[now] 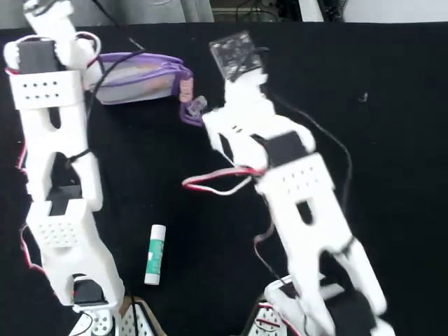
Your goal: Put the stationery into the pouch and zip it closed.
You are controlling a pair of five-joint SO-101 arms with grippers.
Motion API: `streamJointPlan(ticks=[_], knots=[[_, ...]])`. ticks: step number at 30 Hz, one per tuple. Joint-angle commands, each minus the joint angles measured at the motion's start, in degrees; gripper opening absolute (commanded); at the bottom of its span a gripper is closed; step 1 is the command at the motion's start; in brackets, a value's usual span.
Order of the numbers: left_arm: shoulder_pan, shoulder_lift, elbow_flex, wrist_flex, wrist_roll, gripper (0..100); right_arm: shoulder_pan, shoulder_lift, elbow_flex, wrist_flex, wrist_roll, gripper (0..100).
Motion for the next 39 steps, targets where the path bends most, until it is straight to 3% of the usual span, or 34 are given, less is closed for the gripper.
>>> streamJointPlan(ticks=[1,6,12,20,23,29,39], knots=[[2.9,-1.2,-2.9,0.2,0.8,3,0.9,-7.7,-2.9,-6.1,-0.2,1.2],[5.8,-1.2,-3.1,0.2,0.8,3,0.9,-11.0,-2.8,-12.7,-0.8,1.1],[8.9,-1.3,-3.0,0.2,0.8,3,0.9,-13.4,-0.4,-22.4,-10.7,1.1],[8.6,-1.3,-2.5,0.2,2.0,3,0.5,-19.3,23.3,-58.2,-20.0,1.1],[8.6,-1.3,-2.5,0.2,2.9,3,-1.4,-21.0,30.7,-68.7,-18.9,1.1],[8.6,-1.1,-2.4,0.2,2.8,3,-3.2,-18.9,34.8,-75.9,-17.9,1.1],[8.9,-1.2,0.8,0.2,2.8,3,-3.3,-0.6,31.1,-90.1,-17.9,1.1]])
